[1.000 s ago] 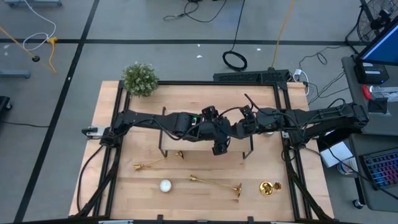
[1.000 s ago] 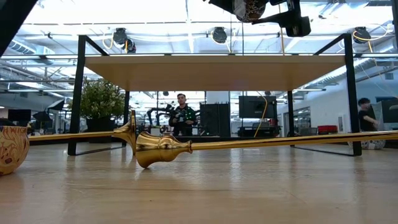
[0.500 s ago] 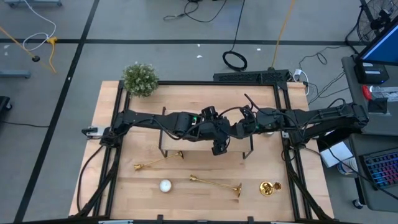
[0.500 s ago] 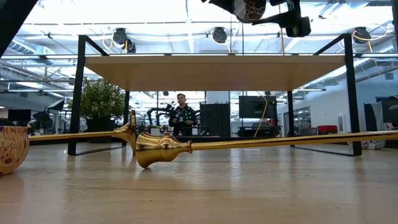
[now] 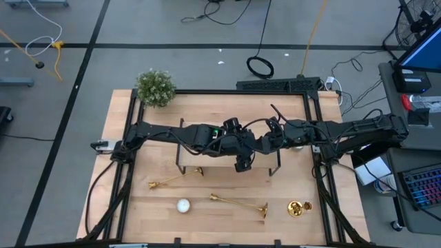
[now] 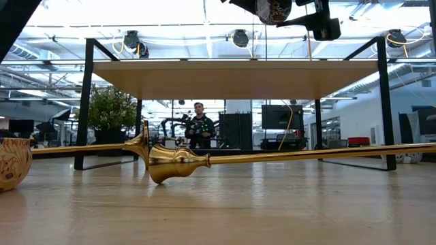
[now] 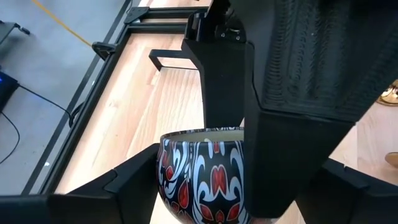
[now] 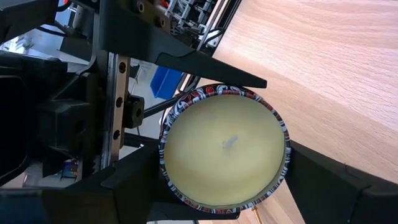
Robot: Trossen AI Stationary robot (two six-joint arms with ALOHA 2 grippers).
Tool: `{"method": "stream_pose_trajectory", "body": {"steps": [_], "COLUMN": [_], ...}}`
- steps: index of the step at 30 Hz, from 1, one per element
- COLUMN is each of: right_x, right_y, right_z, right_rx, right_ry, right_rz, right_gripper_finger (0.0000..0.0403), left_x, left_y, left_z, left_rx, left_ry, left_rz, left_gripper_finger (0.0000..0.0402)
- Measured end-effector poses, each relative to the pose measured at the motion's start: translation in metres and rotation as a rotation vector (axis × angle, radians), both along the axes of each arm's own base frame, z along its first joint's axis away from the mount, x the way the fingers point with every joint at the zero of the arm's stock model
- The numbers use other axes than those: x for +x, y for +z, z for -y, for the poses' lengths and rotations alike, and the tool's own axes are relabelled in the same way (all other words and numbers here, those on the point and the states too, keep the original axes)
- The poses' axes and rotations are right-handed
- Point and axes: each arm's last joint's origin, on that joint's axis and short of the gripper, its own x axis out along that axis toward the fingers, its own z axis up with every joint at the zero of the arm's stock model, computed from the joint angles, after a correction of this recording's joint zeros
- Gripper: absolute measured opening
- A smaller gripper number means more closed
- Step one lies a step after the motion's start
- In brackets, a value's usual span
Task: Pick & Place candle stick holders
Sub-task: Put the black scented candle on the shelf
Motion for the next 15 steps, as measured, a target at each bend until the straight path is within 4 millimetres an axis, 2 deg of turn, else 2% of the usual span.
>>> {"method": "stream_pose_trajectory", "body": {"steps": [15], "right_x": [0.0005], "right_y": [0.0002], "right_z": [-0.0002], "right_rx": [-0.006], "right_ry": [0.006], "right_rz": [0.005], "right_gripper_finger": [0.0320], "left_x": [-0.0025], "left_y": [-0.0021], "left_z": [0.0000], "left_rx": [-0.051], "left_ry": [0.035], "left_rz": [-0.016], "left_gripper_finger": [0.0299]}}
